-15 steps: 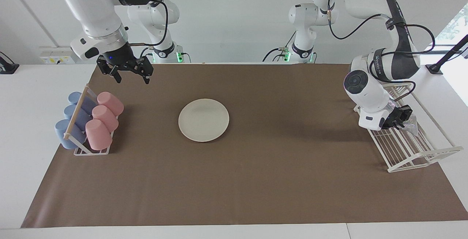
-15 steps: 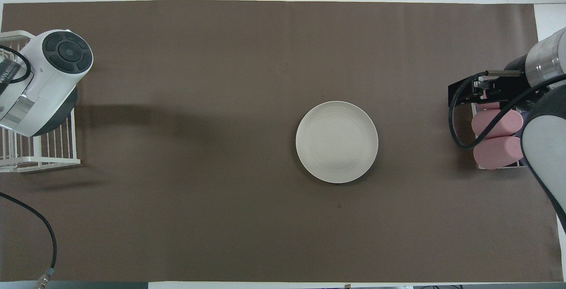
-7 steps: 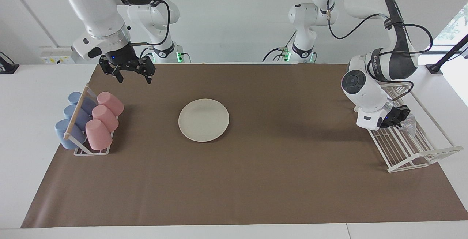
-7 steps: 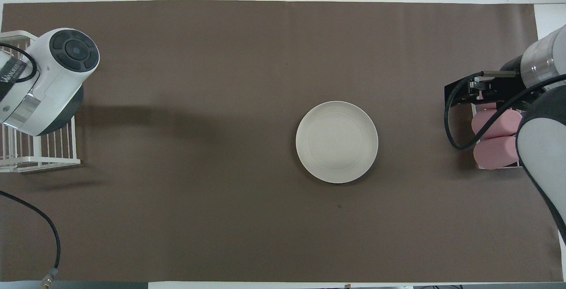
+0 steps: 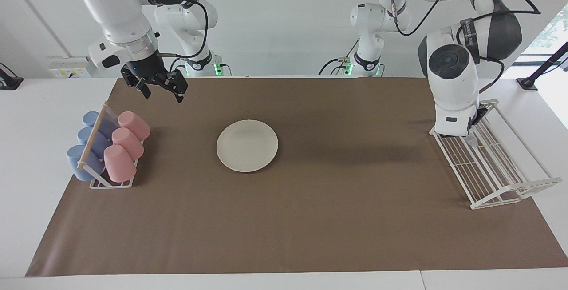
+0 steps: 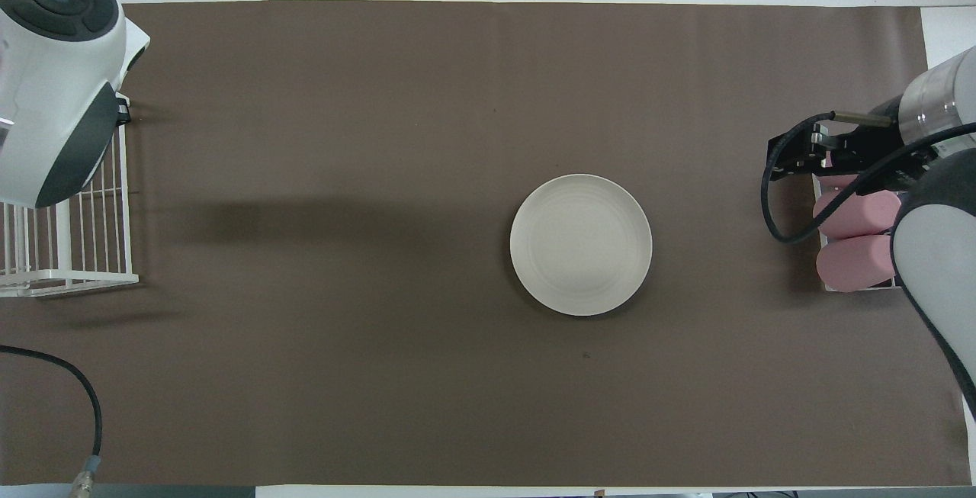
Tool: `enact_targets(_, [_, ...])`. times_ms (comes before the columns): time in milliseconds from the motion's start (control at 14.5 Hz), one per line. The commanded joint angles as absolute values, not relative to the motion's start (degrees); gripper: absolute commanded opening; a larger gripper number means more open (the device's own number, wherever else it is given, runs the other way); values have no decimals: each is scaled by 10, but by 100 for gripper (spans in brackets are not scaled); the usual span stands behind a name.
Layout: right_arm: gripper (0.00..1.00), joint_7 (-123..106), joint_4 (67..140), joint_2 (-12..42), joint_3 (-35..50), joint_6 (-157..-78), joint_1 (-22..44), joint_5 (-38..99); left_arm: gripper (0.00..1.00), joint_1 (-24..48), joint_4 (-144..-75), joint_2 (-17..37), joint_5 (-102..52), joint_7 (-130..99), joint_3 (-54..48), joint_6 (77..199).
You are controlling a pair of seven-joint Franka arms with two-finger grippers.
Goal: Wipe plate with sponge
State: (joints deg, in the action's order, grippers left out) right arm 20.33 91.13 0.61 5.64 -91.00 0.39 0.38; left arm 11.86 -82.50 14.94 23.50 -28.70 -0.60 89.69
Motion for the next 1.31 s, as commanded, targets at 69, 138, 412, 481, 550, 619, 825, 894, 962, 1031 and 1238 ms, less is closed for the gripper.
enact_targets(69, [100, 283, 911, -4, 75, -897, -1, 25, 0, 114, -780, 135, -26, -280, 10, 857])
enact_targets(138, [100, 330, 913, -5, 74, -887, -3, 45, 0, 109, -781, 129, -92, -281, 16, 856])
enact_targets(412, [100, 520, 920, -12, 76, -883, 0, 112, 0, 56, -845, 92, -377, -282, 15, 876])
enact_targets(481, [100, 576, 925, -14, 77, -885, 0, 143, 0, 57, -896, 66, -438, -280, 15, 910])
enact_targets(550, [100, 614, 941, -24, 77, -894, 0, 175, 0, 62, -943, 45, -482, -277, 14, 941])
enact_targets(619, [100, 644, 963, -33, 77, -923, 1, 208, 0, 69, -982, 26, -534, -265, 10, 972])
enact_targets(825, [100, 757, 999, -46, 83, -996, 22, 253, 0, 119, -1078, -17, -661, -211, 7, 1044])
enact_targets(894, [100, 794, 1011, -48, 86, -1026, 29, 259, 0, 139, -1105, -26, -698, -185, 7, 1070])
enact_targets(962, [100, 807, 1028, -53, 86, -1060, 48, 262, 0, 149, -1127, -32, -746, -145, 7, 1081])
enact_targets(1031, [100, 815, 1047, -57, 86, -1091, 65, 263, 0, 156, -1144, -33, -787, -104, 7, 1083])
enact_targets(1238, [100, 886, 1062, -65, 87, -1100, 111, 289, 0, 196, -1185, -39, -834, -24, 7, 1101])
